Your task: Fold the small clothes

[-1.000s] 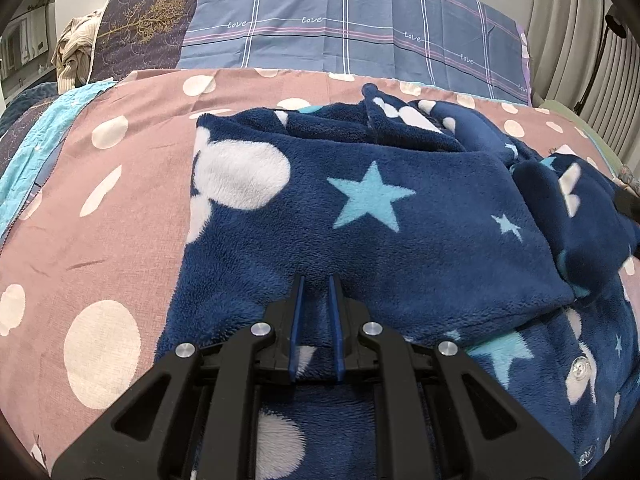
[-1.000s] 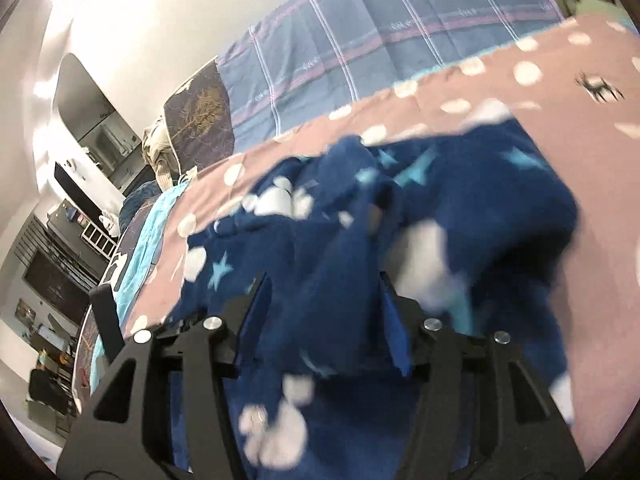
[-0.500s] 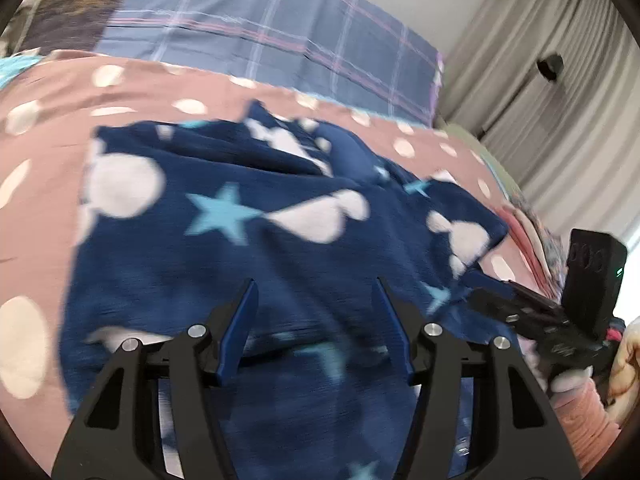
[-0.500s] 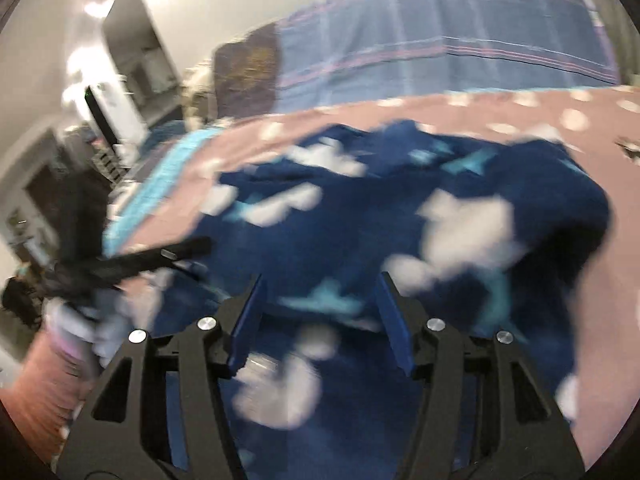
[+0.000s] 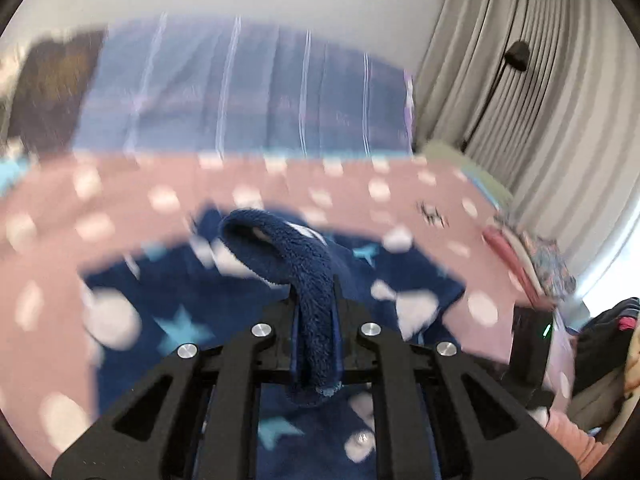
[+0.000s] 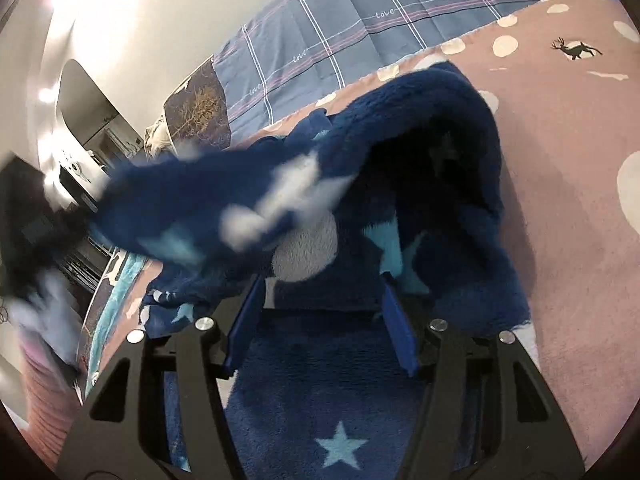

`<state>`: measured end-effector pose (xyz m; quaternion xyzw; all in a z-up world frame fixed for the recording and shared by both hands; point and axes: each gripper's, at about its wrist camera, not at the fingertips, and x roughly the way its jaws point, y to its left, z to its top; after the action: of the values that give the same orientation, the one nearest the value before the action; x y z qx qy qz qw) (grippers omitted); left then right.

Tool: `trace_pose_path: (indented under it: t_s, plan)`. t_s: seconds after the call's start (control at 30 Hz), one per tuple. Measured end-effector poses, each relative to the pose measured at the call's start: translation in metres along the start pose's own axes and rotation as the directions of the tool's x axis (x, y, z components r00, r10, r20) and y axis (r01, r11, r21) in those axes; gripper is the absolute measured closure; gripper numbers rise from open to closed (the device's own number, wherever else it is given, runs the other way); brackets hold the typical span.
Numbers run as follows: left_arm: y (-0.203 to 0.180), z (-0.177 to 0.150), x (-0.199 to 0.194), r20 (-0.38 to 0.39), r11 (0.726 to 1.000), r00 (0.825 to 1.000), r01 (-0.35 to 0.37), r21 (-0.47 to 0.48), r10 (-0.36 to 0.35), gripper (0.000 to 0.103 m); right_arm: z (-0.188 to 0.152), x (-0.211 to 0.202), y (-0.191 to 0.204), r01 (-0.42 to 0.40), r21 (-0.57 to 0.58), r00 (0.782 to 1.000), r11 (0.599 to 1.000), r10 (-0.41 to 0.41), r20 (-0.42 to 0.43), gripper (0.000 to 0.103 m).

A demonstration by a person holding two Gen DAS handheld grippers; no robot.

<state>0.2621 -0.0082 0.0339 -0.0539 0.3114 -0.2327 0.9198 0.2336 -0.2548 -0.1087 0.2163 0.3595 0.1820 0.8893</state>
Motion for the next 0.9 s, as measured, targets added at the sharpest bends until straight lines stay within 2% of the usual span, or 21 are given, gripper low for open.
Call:
trace_pose_path:
  t_s: [0.1, 0.23, 0.3, 0.37, 0.4, 0.43, 0.47, 0.53, 0.6, 0.63, 0.67, 0.7, 0.73, 0.8, 0.83, 0.9]
  plan:
    - [0.014, 0.013, -0.026, 0.024, 0.997, 0.997, -0.075, 0.016, 0.075, 0.09, 0.0, 0.001, 0.004, 0.015, -0.017, 1.0, 1.0, -0.015, -0.001, 0.042]
    - [0.063, -0.013, -0.019, -0.085, 0.978, 0.975, -0.207, -0.026, 0.204, 0.087, -0.001, 0.001, 0.004, 0.017, -0.013, 1.0, 1.0, -0.017, -0.009, 0.041]
    - [0.089, -0.033, -0.002, -0.143, 0.955, 0.948, -0.295, -0.043, 0.286, 0.084, 0.0, 0.002, 0.006, 0.023, -0.019, 1.0, 1.0, -0.023, -0.012, 0.04]
    - [0.116, -0.054, 0.015, -0.194, 0.922, 0.912, -0.381, -0.068, 0.362, 0.078, -0.001, 0.003, 0.008, 0.032, -0.027, 0.999, 0.999, -0.032, -0.014, 0.04]
    - [0.126, -0.061, 0.018, -0.213, 0.906, 0.896, -0.414, -0.083, 0.39, 0.072, -0.001, 0.003, 0.008, 0.034, -0.029, 0.999, 0.999, -0.034, -0.013, 0.04]
    - [0.134, -0.066, 0.02, -0.217, 0.892, 0.885, -0.44, -0.104, 0.411, 0.072, -0.001, 0.003, 0.008, 0.036, -0.032, 0.999, 0.999, -0.037, -0.012, 0.04]
    - [0.137, -0.068, 0.017, -0.208, 0.893, 0.89, -0.435, -0.116, 0.406, 0.071, -0.002, 0.003, 0.008, 0.038, -0.032, 0.999, 0.999, -0.038, -0.011, 0.04]
    - [0.129, -0.07, 0.01, -0.176, 0.914, 0.914, -0.387, -0.117, 0.365, 0.069, -0.002, 0.002, 0.01, 0.045, -0.038, 0.999, 0.998, -0.045, -0.006, 0.04]
    - [0.108, -0.068, 0.008, -0.134, 0.939, 0.935, -0.339, -0.058, 0.329, 0.063, -0.003, -0.001, 0.013, 0.068, -0.054, 0.998, 0.996, -0.067, 0.009, 0.045]
    - [0.099, -0.069, 0.01, -0.119, 0.945, 0.94, -0.326, -0.028, 0.321, 0.062, -0.003, -0.005, 0.017, 0.086, -0.072, 0.996, 0.994, -0.084, 0.024, 0.049]
    - [0.087, -0.069, 0.013, -0.113, 0.949, 0.943, -0.315, 0.003, 0.313, 0.062, -0.004, -0.012, 0.026, 0.103, -0.111, 0.994, 0.988, -0.097, 0.054, 0.059]
    - [0.082, -0.069, 0.019, -0.115, 0.952, 0.945, -0.306, 0.027, 0.308, 0.062, -0.003, -0.016, 0.032, 0.105, -0.138, 0.993, 0.985, -0.096, 0.07, 0.064]
    - [0.076, -0.066, 0.024, -0.117, 0.953, 0.945, -0.3, 0.045, 0.304, 0.062, -0.001, -0.02, 0.04, 0.105, -0.17, 0.992, 0.98, -0.091, 0.087, 0.065]
    - [0.069, -0.054, 0.036, -0.116, 0.956, 0.949, -0.287, 0.064, 0.292, 0.06, 0.012, -0.027, 0.059, 0.11, -0.234, 0.991, 0.966, -0.089, 0.1, 0.065]
    - [0.07, -0.042, 0.043, -0.111, 0.956, 0.949, -0.288, 0.06, 0.294, 0.051, 0.022, -0.027, 0.066, 0.113, -0.257, 0.991, 0.96, -0.091, 0.097, 0.065]
    - [0.077, -0.022, 0.06, -0.121, 0.965, 0.958, -0.261, 0.023, 0.262, 0.038, 0.054, -0.018, 0.077, 0.124, -0.282, 0.991, 0.951, -0.108, 0.073, 0.047]
